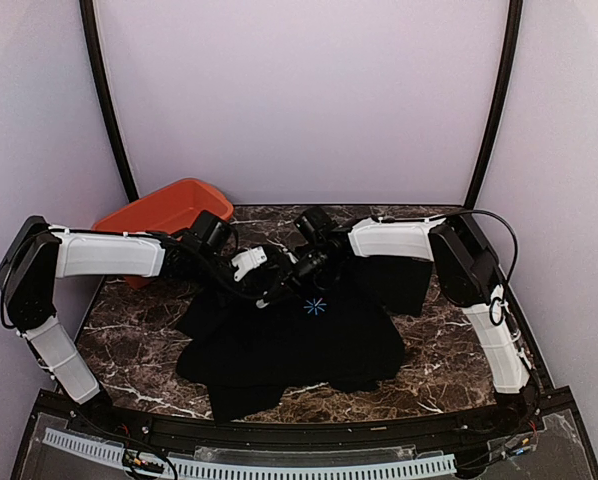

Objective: Pin the brooch onto the clothing
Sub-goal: Cross the brooch on the flattened clothing.

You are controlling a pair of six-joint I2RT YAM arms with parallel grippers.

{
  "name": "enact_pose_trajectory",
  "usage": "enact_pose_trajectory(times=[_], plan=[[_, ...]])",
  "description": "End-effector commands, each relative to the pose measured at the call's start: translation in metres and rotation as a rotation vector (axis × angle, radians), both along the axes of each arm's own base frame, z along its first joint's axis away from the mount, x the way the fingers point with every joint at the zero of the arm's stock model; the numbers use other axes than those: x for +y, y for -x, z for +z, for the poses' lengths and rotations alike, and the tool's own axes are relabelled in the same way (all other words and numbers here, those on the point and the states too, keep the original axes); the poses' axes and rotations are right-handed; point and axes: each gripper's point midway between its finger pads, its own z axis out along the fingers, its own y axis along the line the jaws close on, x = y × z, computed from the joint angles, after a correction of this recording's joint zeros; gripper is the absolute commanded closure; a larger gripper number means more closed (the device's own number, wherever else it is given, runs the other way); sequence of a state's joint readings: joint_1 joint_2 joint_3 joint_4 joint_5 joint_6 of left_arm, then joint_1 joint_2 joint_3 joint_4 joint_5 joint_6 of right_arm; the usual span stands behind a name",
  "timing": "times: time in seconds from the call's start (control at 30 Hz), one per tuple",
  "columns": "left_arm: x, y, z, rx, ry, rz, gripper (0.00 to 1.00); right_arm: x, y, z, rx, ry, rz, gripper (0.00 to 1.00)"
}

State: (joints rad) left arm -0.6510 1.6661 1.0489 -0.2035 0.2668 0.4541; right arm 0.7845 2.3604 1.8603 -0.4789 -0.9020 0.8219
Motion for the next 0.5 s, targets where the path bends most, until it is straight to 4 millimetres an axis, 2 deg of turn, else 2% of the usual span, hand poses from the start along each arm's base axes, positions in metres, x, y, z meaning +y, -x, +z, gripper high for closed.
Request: enact_pose_trajectory(times=[0.0, 0.2, 0.47], plan=[[-0.004, 0.005, 0.000, 0.020, -0.009, -0.030, 0.99, 0.010, 0.006, 0.015, -0.034, -0.067, 0.056, 1.00], [-0.001, 0.001, 0.000, 0.008, -0.027, -0.013, 0.99, 0.010, 0.016, 0.024, -0.088, -0.103, 0.112, 1.00], [-0.002, 0.002, 0.001, 0.008, -0.023, -0.013, 0.99, -0.001, 0.027, 0.020, -0.172, -0.104, 0.171, 1.00]])
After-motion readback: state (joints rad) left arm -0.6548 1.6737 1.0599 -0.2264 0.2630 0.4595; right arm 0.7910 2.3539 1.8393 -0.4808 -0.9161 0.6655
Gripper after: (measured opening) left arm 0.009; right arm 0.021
